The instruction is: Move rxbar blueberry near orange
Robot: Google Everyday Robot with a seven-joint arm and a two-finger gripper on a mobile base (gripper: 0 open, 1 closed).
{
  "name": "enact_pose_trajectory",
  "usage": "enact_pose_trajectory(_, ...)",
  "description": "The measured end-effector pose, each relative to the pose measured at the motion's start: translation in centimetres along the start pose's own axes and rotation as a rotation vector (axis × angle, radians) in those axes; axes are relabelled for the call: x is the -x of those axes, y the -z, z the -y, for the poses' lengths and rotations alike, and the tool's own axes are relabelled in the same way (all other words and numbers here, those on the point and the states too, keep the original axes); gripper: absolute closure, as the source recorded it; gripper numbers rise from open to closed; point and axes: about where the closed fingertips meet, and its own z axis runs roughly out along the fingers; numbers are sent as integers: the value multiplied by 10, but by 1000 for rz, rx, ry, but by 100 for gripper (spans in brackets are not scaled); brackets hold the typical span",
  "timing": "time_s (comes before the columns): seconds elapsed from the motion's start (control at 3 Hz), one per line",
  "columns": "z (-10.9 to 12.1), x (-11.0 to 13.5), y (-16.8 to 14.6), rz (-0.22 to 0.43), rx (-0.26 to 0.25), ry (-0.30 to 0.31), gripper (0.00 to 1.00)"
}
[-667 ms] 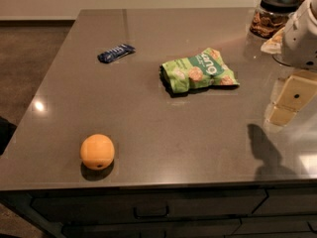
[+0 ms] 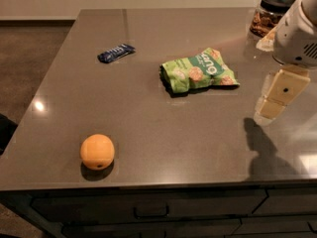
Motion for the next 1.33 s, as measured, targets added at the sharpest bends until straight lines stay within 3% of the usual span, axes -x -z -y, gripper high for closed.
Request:
enact_pose_trajectory(0.67, 40, 50, -28, 188, 44, -142, 0)
enact_pose_trajectory(1.0, 46, 70, -36, 257, 6, -190, 0)
enact_pose_trajectory(1.33, 51, 74, -36, 273, -14, -194, 0)
